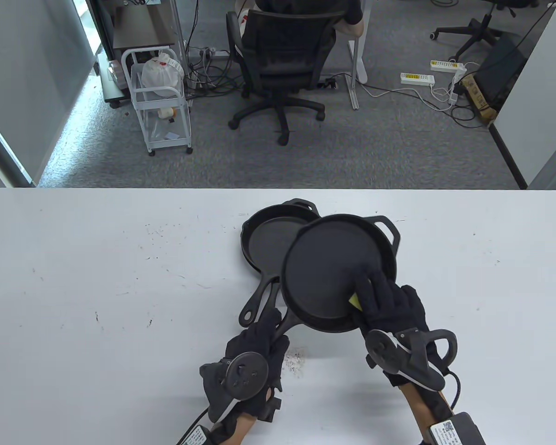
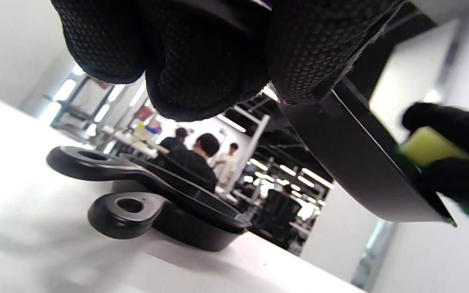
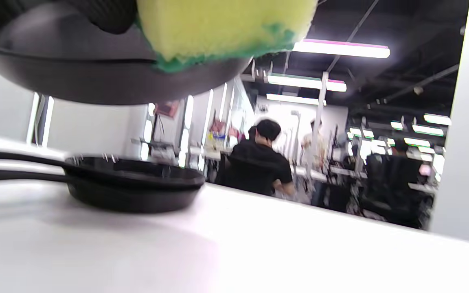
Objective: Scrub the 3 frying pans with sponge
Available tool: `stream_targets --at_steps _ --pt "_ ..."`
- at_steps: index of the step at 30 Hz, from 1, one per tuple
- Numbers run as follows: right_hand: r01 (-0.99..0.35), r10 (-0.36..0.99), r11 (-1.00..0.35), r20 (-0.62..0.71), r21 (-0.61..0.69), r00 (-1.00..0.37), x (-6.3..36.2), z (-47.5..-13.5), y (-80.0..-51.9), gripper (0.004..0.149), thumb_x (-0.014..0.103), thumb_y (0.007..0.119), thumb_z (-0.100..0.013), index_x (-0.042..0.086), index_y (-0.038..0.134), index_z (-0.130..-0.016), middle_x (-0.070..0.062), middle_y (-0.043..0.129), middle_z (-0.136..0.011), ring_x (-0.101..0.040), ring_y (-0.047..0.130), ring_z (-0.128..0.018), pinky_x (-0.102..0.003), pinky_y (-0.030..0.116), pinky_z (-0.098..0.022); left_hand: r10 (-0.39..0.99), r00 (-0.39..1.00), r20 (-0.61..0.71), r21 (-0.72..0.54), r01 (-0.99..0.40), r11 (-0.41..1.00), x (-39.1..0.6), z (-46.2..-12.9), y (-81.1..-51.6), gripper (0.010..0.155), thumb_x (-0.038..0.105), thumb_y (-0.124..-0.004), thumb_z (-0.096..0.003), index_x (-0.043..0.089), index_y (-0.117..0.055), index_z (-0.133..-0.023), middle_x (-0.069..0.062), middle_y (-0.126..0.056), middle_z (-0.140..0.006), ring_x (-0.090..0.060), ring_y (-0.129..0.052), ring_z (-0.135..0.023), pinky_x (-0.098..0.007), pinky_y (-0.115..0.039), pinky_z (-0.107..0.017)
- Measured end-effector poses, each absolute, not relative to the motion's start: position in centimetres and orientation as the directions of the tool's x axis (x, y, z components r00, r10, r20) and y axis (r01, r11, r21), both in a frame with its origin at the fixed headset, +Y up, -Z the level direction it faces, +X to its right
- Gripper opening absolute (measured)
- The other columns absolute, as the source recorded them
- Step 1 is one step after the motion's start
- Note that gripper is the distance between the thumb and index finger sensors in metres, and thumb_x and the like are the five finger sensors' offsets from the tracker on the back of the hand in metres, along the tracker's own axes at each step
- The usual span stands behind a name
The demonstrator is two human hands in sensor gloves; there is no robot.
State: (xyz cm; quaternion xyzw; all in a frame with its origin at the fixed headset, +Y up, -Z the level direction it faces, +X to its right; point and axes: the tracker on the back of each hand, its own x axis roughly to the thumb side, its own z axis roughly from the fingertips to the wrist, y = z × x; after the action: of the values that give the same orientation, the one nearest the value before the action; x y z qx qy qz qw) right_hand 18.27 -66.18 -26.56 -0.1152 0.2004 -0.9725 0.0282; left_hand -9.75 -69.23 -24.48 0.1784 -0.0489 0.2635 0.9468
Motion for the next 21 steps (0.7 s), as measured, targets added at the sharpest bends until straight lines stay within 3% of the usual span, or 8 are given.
stream_targets --at_steps 3,7,12,16,21 --pt "-0.030 -0.080 -0.890 0.220 -0.456 -0.972 18.6 -25.5 -65.7 0.070 0.052 0.072 -0.049 0.036 0.039 -0.109 -0.002 0.049 -0.116 -0.025 0.071 -0.097 -0.054 0.054 -0.075 0.526 0.841 0.129 0.313 -0.538 0.783 -11.1 -25.1 -69.6 0.061 0.037 -0.091 -0.0432 0.019 -0.076 -0.099 -0.004 -0.099 -0.075 -0.020 -0.107 -0.048 -0.055 -0.087 -0.054" --pt "-0.055 -0.056 -0.904 0.245 -0.424 -0.968 18.8 -25.0 -66.1 0.070 0.053 0.072 -0.049 0.036 0.039 -0.109 -0.002 0.049 -0.116 -0.026 0.071 -0.097 -0.054 0.054 -0.075 0.639 0.764 0.087 0.268 -0.636 0.723 -12.1 -25.6 -70.1 0.059 0.037 -0.085 -0.0453 0.016 -0.075 -0.100 -0.005 -0.099 -0.074 -0.020 -0.108 -0.049 -0.055 -0.088 -0.053" --pt "-0.029 -0.087 -0.923 0.280 -0.383 -0.956 18.1 -24.8 -67.9 0.070 0.053 0.072 -0.049 0.036 0.038 -0.109 -0.003 0.049 -0.116 -0.026 0.069 -0.098 -0.055 0.053 -0.075 0.871 0.486 0.069 0.057 -0.874 0.483 -12.3 -26.4 -71.6 0.060 0.038 -0.078 -0.0470 0.014 -0.074 -0.101 -0.004 -0.099 -0.073 -0.019 -0.109 -0.048 -0.054 -0.090 -0.052" --pt "-0.010 -0.110 -0.931 0.305 -0.365 -0.946 17.0 -24.9 -68.9 0.071 0.053 0.072 -0.049 0.037 0.038 -0.109 -0.002 0.048 -0.116 -0.026 0.069 -0.099 -0.055 0.052 -0.076 0.935 0.354 0.020 -0.045 -0.934 0.354 -12.2 -26.8 -72.5 0.059 0.039 -0.074 -0.0477 0.013 -0.076 -0.101 -0.005 -0.100 -0.073 -0.020 -0.111 -0.048 -0.053 -0.091 -0.052" --pt "0.007 -0.134 -0.938 0.346 -0.346 -0.929 15.3 -25.1 -69.2 0.071 0.053 0.072 -0.049 0.038 0.037 -0.109 0.000 0.047 -0.117 -0.025 0.067 -0.102 -0.055 0.053 -0.076 0.956 0.293 -0.015 -0.121 -0.950 0.289 -12.1 -27.2 -73.2 0.059 0.038 -0.070 -0.0484 0.010 -0.080 -0.100 -0.007 -0.104 -0.072 -0.021 -0.115 -0.045 -0.052 -0.094 -0.050"
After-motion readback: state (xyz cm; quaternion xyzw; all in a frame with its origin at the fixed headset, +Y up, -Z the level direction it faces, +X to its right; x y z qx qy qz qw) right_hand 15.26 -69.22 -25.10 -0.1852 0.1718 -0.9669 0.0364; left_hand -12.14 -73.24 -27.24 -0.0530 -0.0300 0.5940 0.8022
